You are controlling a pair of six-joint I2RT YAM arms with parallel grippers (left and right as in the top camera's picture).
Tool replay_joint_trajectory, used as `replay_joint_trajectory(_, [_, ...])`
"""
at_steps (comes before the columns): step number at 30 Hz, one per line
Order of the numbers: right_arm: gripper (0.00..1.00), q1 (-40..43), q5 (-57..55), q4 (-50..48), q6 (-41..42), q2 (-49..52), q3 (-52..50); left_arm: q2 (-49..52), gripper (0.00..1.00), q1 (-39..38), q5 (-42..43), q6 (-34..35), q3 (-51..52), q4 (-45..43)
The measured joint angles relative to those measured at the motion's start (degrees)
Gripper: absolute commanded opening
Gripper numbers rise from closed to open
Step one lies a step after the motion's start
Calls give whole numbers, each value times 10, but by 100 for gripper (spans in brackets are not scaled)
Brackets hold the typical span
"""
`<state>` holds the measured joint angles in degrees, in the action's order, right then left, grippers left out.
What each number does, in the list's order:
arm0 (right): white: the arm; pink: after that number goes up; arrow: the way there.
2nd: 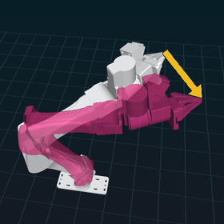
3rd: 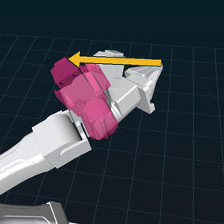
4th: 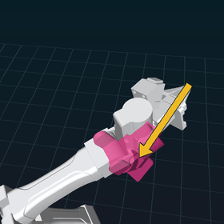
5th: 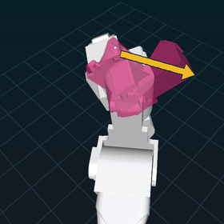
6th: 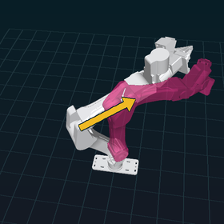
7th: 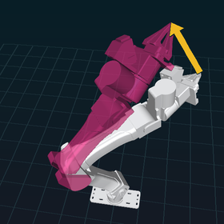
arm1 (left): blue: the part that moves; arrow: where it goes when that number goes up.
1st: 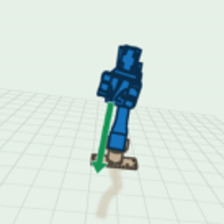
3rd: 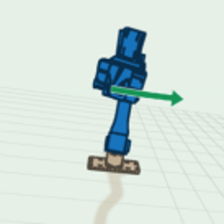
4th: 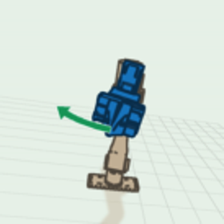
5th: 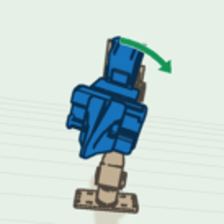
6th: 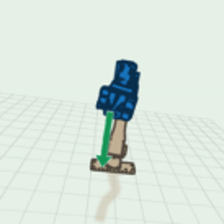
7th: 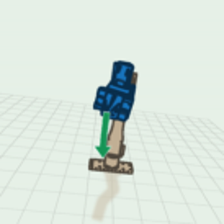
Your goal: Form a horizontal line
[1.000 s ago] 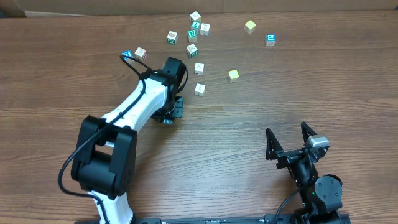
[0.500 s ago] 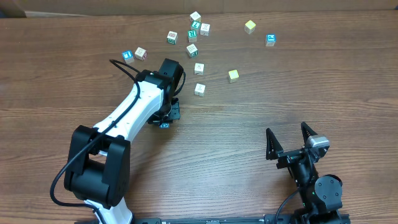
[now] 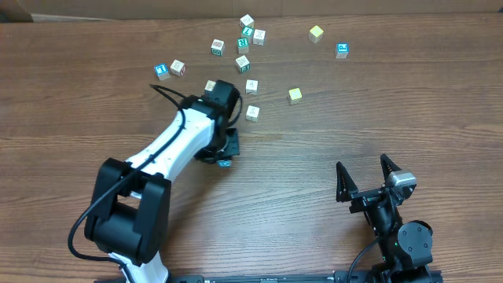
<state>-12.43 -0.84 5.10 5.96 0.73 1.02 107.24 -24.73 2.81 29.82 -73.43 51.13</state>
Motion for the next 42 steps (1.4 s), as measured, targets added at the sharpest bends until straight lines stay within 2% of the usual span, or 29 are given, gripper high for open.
replay_joint_trajectory(8, [100, 0, 0, 0, 0, 0, 0, 0, 12, -93, 2, 77, 0, -73])
replay_joint_trajectory(14, [100, 0, 0, 0, 0, 0, 0, 0, 12, -162, -45, 144, 0, -85])
replay_joint_trajectory(17, [100, 0, 0, 0, 0, 0, 0, 0, 11, -182, -62, 181, 0, -89])
replay_joint_trajectory(21, [100, 0, 0, 0, 0, 0, 0, 0, 8, -187, -79, 209, 0, -105])
replay_joint_trajectory(25, [100, 0, 0, 0, 0, 0, 0, 7, 8, -187, -90, 223, 0, -129])
replay_joint_trajectory(31, [100, 0, 0, 0, 0, 0, 0, 39, 15, -187, -91, 225, 0, -160])
replay_joint_trajectory(37, [100, 0, 0, 0, 0, 0, 0, 40, 33, -187, -91, 222, 0, -163])
replay_joint_trajectory(42, [100, 0, 0, 0, 0, 0, 0, 41, 32, -187, -91, 222, 0, -163])
